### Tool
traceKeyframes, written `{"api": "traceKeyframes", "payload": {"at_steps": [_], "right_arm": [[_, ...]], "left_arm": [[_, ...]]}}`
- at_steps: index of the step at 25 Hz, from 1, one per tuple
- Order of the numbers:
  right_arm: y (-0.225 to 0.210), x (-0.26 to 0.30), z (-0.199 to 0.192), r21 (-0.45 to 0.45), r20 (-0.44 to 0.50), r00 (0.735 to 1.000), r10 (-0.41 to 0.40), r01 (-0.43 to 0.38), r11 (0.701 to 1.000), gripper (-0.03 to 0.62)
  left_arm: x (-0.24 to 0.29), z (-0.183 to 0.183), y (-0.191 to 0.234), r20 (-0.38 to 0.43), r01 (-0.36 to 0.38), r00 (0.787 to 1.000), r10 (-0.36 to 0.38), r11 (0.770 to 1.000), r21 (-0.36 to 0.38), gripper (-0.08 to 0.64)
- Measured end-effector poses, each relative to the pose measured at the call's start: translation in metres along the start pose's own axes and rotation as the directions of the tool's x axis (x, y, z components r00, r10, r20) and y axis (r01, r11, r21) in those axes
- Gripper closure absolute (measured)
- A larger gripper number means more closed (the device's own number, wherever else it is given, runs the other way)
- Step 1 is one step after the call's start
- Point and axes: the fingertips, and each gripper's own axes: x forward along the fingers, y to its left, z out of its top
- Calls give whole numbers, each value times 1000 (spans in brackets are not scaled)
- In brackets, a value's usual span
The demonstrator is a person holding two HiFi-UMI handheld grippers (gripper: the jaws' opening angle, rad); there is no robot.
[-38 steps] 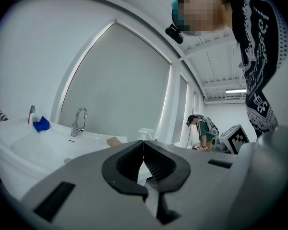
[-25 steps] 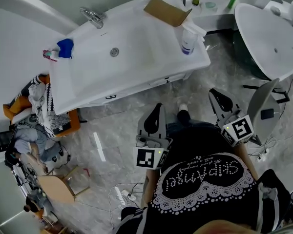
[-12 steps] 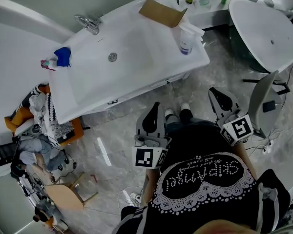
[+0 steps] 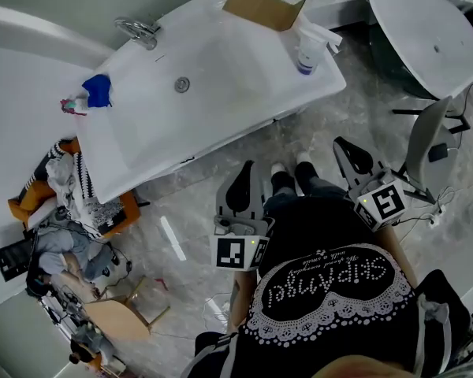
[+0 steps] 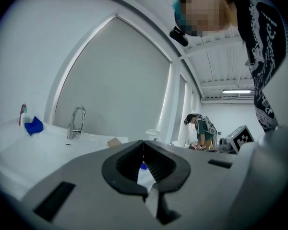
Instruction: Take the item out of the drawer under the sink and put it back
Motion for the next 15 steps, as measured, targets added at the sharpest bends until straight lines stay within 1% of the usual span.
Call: {"api": "traceKeyframes", "payload": {"at_steps": [5,9,12,14,15], "right_arm": [[13,15,-15,-14,-38,999,6,-7,1000,571],[26,31,-35,-3,-64,998,7,-8,1000,571],[31,49,-54,-24,-89,996,4,-6,1000,569],[36,54,-66,-25,-110,994,-1,-2,1000,569],[40,56,-72,-25,-116,993,1,-4,1000,569]], "left_arm": [[-3,-4,10,-19,11,1000,-11,1000,-19,554],[-8,-12,18,-67,7,998,-8,1000,-9,555],[-9,-21,24,-85,-2,996,-3,999,-49,554],[-13,-29,24,-108,10,994,-18,997,-75,554],[-15,-33,23,-125,20,992,-29,997,-76,555]]}}
